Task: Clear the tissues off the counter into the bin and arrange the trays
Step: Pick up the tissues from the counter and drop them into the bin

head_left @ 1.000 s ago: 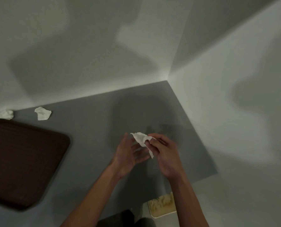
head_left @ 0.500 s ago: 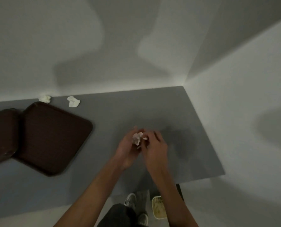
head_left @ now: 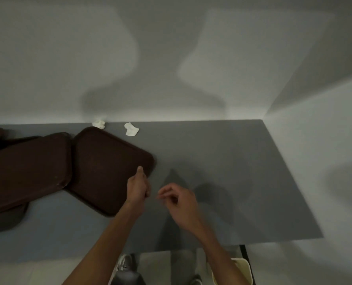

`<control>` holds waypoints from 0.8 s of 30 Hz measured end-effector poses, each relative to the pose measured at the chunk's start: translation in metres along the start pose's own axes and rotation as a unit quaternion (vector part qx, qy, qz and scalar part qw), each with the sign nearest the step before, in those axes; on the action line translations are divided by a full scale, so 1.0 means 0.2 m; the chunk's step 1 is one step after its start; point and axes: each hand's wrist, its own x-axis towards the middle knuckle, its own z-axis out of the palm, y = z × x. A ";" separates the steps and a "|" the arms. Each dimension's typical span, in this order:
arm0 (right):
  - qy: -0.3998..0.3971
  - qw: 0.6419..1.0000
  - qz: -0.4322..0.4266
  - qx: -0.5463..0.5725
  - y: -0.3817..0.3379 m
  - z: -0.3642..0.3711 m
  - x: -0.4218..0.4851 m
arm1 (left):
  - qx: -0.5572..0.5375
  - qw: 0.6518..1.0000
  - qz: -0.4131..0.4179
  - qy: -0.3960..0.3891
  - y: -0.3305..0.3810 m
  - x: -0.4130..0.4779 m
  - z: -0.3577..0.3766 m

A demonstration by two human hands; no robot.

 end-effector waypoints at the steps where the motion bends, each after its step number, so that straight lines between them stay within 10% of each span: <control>1: 0.017 1.000 0.005 -0.016 0.01 0.06 0.07 | -0.008 1.000 -0.015 0.005 0.04 0.06 -0.08; 24: -0.078 0.894 -0.018 -0.440 -0.09 0.96 1.83 | 0.212 0.966 0.044 -0.138 0.33 0.75 -1.23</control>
